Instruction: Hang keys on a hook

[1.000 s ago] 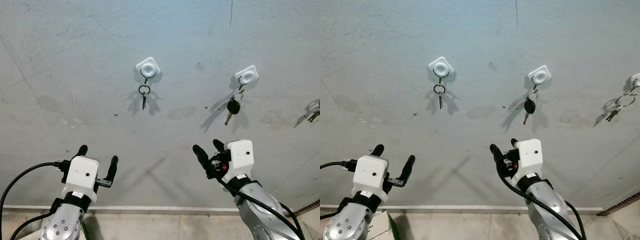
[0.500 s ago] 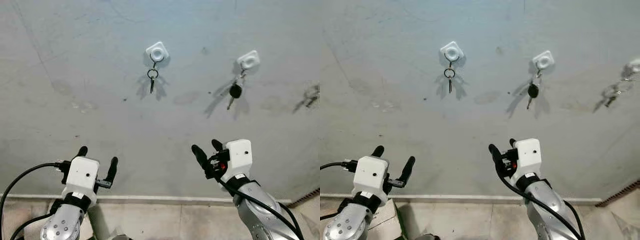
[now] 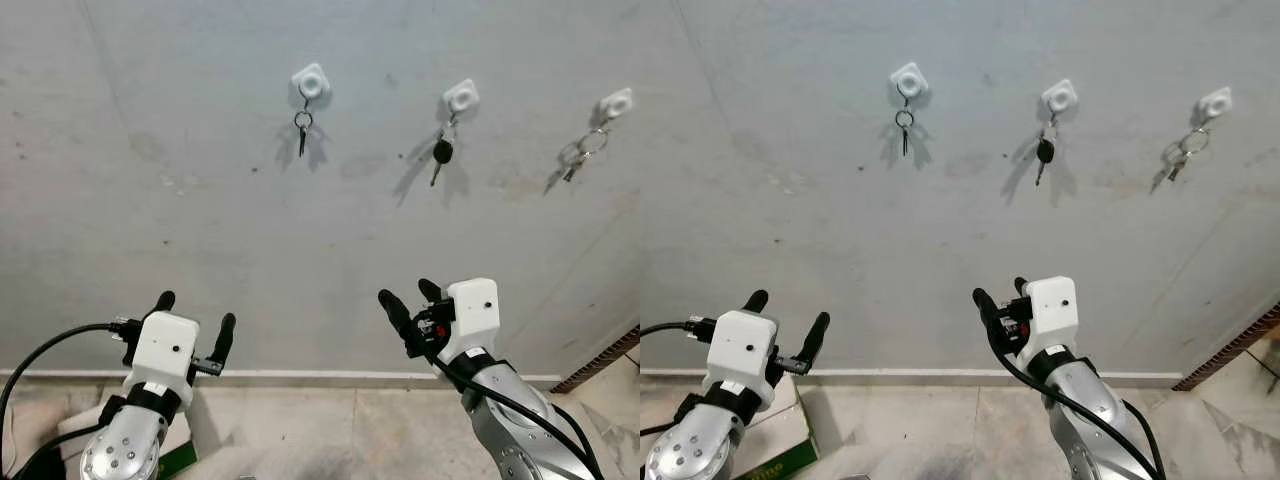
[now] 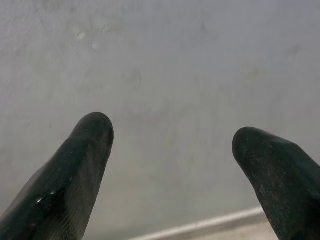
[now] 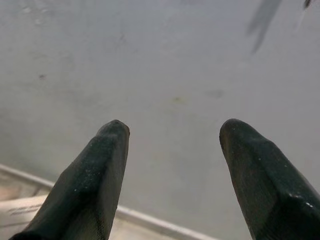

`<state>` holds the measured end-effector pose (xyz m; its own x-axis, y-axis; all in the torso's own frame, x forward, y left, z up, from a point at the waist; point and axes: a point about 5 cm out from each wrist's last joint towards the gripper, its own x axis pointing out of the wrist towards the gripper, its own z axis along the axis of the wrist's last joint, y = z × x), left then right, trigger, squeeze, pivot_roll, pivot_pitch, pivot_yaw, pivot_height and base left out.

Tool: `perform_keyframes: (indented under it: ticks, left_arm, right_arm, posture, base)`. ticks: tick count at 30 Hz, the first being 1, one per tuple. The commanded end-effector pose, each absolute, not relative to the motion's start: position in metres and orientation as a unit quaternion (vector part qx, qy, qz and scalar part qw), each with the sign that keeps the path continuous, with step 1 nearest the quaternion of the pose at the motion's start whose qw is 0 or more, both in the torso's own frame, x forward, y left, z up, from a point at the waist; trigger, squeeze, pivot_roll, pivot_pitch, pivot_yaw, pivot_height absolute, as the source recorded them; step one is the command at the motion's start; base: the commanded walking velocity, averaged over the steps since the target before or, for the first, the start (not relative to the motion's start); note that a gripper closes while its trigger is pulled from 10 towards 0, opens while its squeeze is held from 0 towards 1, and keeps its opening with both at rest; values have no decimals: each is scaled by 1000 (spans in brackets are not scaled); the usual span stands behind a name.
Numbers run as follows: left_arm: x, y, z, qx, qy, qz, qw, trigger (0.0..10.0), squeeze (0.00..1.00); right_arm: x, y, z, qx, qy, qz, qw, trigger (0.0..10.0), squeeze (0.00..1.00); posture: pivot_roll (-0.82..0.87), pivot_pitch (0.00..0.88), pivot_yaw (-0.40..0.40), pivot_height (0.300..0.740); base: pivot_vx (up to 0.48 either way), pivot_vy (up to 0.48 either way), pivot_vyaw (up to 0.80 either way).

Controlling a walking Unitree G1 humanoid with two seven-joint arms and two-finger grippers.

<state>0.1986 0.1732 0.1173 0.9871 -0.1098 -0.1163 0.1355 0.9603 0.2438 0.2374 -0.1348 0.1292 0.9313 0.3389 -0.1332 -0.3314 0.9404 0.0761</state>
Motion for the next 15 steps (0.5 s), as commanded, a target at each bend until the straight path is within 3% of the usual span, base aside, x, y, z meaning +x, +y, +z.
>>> perform_keyframes:
  ticks: [1, 12, 15]
  left_arm:
    - [199, 171, 117, 129, 51, -68, 988, 10000, 0]
    - [199, 171, 118, 131, 50, -70, 988, 10000, 0]
    - [199, 171, 118, 131, 50, -71, 987, 10000, 0]
  right_arm:
    - [237, -139, 128, 25, 75, 163, 983, 10000, 0]
    - [237, -138, 128, 18, 76, 164, 983, 10000, 0]
    - [237, -138, 128, 18, 77, 164, 983, 10000, 0]
  posture:
    - [118, 33, -24, 740]
    - [117, 34, -19, 740]
    - [118, 35, -20, 740]
  base:
    - [-274, 0, 0]
    - [-273, 0, 0]
    - [-273, 0, 644]
